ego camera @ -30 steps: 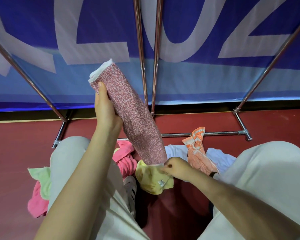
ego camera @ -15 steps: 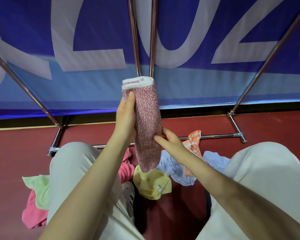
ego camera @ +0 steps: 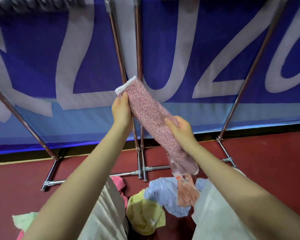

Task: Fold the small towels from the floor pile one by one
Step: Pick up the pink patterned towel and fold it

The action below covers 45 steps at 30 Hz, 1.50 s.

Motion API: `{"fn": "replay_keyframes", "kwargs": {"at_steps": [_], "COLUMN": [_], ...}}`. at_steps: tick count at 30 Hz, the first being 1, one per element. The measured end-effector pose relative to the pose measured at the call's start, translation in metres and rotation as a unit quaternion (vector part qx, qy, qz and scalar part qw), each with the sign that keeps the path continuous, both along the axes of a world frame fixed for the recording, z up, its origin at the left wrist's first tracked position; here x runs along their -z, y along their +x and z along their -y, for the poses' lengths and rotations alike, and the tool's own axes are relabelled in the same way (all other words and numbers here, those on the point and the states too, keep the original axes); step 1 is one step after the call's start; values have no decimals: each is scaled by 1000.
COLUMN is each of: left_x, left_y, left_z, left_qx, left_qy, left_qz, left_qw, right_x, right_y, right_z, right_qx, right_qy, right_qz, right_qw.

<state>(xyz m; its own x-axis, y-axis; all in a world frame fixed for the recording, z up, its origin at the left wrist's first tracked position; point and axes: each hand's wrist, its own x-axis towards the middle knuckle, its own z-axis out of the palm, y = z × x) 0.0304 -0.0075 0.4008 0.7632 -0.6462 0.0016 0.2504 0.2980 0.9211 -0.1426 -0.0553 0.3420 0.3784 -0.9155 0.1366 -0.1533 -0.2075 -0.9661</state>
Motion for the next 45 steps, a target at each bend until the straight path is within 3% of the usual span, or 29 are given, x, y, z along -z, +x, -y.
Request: {"fn": "replay_keyframes", "kwargs": {"at_steps": [4,8,13,17,20,24,27,33,40,45], "left_x": [-45,-76,-106,-119,-132,-162,-178,-189,-190,-184], "left_y": [2,-7,-38,-74,-97,-146,-178,-215,-224,-228], "left_z": [39,78,125,163,195,243,288,359,414,427], "left_qx": [6,42,82,133,73,85,144,248,248,308], "left_qy": [40,82,123,209,244,87,34,9,-20,7], "left_qz": [62,121,134,154,311,478,520,510,434,336], "left_qw": [997,988,980,957,916,870,841,824,866,890], "right_x": [-76,-134,-195,-237,-267,-299,-321,-357,-382,-391], "right_y": [-30,-63,-103,-133,-156,-188,-207,-224,-221,-216], "right_z": [43,91,136,170,199,248,283,340,383,398], "right_qx": [-59,-52,-42,-23,-3,18,24,1,0,32], "right_qy": [-46,-105,-154,-179,-196,-184,-187,-166,-136,-124], "right_qz": [-51,-133,-196,-221,-248,-295,-326,-342,-362,-357], "right_qw": [996,984,968,958,949,937,927,925,922,925]}}
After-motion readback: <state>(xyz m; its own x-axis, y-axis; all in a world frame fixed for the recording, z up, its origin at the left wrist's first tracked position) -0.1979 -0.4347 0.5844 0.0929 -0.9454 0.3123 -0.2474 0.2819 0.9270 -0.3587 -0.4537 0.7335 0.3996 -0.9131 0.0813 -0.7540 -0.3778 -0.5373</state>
